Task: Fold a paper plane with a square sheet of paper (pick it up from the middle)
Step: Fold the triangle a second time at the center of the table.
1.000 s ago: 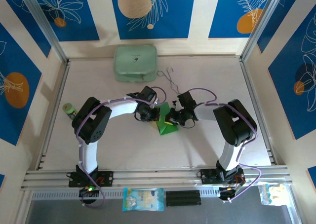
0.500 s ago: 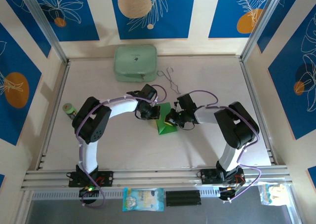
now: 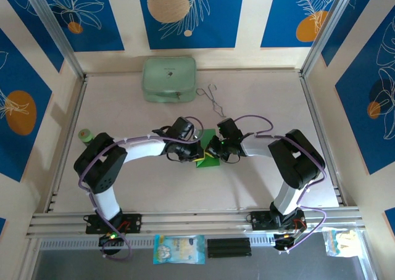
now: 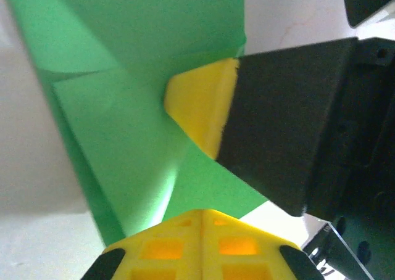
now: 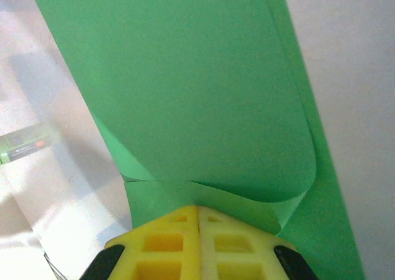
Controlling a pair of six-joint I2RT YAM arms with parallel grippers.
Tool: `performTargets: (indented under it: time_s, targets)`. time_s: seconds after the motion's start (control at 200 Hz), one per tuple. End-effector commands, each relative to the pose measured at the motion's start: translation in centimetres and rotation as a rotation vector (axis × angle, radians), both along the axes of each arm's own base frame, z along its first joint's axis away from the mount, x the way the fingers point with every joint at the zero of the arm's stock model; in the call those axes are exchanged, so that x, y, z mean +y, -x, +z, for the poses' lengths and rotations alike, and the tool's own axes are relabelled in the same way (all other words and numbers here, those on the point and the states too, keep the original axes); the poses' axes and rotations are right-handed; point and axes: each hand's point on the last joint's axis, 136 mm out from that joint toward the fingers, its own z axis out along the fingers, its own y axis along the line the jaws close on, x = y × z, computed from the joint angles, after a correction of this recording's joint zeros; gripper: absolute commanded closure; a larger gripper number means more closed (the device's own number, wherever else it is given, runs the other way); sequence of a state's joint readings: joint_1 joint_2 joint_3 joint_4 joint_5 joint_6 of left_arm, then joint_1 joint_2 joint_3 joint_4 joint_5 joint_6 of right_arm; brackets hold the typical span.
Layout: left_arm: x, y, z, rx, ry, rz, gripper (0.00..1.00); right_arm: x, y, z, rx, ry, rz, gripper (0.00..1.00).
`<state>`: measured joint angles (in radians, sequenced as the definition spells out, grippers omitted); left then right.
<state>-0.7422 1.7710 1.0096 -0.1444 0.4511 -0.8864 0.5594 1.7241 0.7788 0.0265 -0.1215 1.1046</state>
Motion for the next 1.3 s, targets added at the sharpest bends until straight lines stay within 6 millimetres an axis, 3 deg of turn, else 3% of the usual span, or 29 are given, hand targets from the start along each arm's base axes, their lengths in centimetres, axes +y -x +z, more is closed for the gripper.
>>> performTargets:
  time_s: [0.0,0.41,0.755,1.161,1.296]
  targets:
    - [-1.3,-0.2,0.4,0.021,0.046,-0.003,0.92,-2.7,3.6,-3.8,0.161,0.145,-0.018,0.99]
    - [-0.2,1.1,-2.9,0.077,-0.050,-0.026,0.93,-2.8,3.7,-4.0,0.172,0.148,-0.015,0.99]
    - [0.8,2.0,-4.5,0.097,-0.105,-0.053,0.95,-3.2,3.7,-4.1,0.180,0.156,-0.016,0.99]
    - [2.4,4.3,-6.0,0.120,-0.187,-0.139,0.98,-3.4,3.8,-4.6,0.200,0.161,-0.020,0.99]
    - [3.7,5.4,-6.8,0.133,-0.244,-0.160,0.99,-3.5,3.8,-4.6,0.204,0.162,-0.021,1.00]
